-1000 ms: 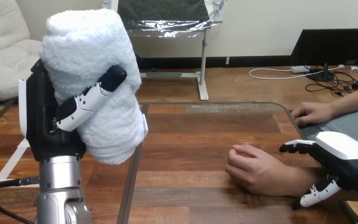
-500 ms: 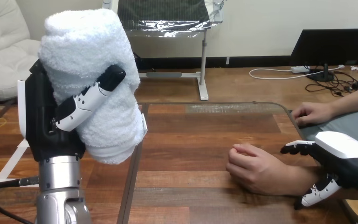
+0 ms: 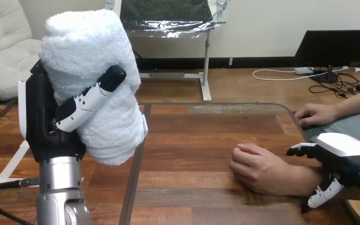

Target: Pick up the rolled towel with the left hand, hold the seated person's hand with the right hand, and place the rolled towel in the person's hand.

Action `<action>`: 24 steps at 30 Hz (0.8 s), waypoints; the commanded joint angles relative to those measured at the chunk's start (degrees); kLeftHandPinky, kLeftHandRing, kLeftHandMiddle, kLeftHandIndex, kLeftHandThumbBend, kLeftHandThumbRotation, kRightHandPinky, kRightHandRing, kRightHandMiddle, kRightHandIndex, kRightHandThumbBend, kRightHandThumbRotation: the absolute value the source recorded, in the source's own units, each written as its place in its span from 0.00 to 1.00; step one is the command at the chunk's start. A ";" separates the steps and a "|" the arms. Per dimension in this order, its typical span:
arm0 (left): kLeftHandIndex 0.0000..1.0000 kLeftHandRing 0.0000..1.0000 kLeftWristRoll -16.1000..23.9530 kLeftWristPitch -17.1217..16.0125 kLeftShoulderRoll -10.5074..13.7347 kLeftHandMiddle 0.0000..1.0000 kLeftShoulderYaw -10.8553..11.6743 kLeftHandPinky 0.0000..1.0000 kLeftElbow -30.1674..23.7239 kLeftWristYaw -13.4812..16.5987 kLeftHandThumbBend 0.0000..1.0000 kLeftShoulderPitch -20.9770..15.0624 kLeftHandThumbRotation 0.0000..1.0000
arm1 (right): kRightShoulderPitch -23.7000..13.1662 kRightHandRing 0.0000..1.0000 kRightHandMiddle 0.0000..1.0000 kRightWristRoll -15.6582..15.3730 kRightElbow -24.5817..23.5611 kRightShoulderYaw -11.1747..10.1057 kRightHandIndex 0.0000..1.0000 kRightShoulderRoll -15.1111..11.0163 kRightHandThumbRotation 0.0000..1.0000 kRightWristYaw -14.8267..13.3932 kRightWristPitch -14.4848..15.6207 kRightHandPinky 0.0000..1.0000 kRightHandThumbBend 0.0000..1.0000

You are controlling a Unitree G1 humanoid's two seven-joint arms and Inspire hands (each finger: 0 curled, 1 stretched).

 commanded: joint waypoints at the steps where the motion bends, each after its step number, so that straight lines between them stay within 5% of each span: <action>1: 0.36 0.24 -0.21 -0.72 0.00 0.31 0.36 0.17 -1.93 -0.06 0.45 -2.32 0.00 | -1.68 0.85 0.87 -0.69 3.24 1.32 0.86 -1.42 0.14 0.90 2.83 0.63 1.00; 24: 0.37 0.24 -0.86 -0.77 0.14 0.31 0.65 0.18 -1.99 -0.34 0.45 -2.33 0.00 | -2.92 0.85 0.85 0.15 6.38 3.04 0.83 -0.71 0.14 1.79 4.98 0.63 1.00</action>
